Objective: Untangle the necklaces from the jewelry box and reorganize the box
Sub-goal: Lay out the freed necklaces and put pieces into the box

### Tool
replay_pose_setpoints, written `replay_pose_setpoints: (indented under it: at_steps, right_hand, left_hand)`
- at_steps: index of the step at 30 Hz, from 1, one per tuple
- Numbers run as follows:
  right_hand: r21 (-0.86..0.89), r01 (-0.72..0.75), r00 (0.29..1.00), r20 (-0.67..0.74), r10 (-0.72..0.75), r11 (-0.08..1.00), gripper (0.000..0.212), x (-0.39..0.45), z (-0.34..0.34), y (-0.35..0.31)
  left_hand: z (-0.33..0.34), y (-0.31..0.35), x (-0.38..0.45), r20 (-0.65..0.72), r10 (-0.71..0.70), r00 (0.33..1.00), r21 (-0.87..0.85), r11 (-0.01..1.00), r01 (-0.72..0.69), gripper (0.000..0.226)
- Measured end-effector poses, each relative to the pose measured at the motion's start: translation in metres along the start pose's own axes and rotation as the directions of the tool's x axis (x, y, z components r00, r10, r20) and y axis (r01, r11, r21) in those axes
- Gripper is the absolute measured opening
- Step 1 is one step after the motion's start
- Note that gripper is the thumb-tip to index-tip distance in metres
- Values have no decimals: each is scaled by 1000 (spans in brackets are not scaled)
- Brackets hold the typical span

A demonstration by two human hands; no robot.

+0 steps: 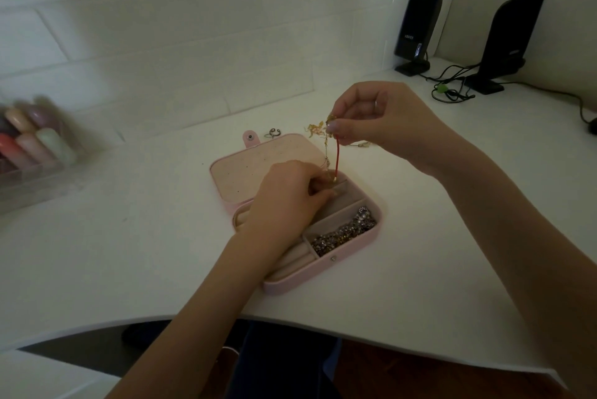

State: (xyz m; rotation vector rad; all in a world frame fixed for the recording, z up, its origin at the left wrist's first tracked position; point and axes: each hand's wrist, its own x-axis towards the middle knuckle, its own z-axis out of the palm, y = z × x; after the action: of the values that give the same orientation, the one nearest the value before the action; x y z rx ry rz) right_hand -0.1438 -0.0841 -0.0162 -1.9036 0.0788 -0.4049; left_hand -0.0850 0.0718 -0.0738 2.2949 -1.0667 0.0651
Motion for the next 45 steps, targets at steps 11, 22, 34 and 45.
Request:
replay_pose_setpoints:
  at_steps: [11,22,34,45]
  right_hand:
    - [-149,-131,985,92,146,980,15,1,-10,4]
    - [-586,-265,836,257,485,766,9,2,-9,16]
    - [-624,-311,940,-315,133,717,23,30,-43,66]
    - [-612,-219,964,-255,72,760,3,32,-39,104]
  left_hand:
    - [-25,7,-13,-9,-163,987,-654,747,117,11]
    - [-28,-9,-27,89,-42,995,-86,995,50,9]
    - [-26,-7,-6,-152,-55,987,-175,984,28,15]
    - [-7,-10,69,-148,48,988,-269,959,-87,15]
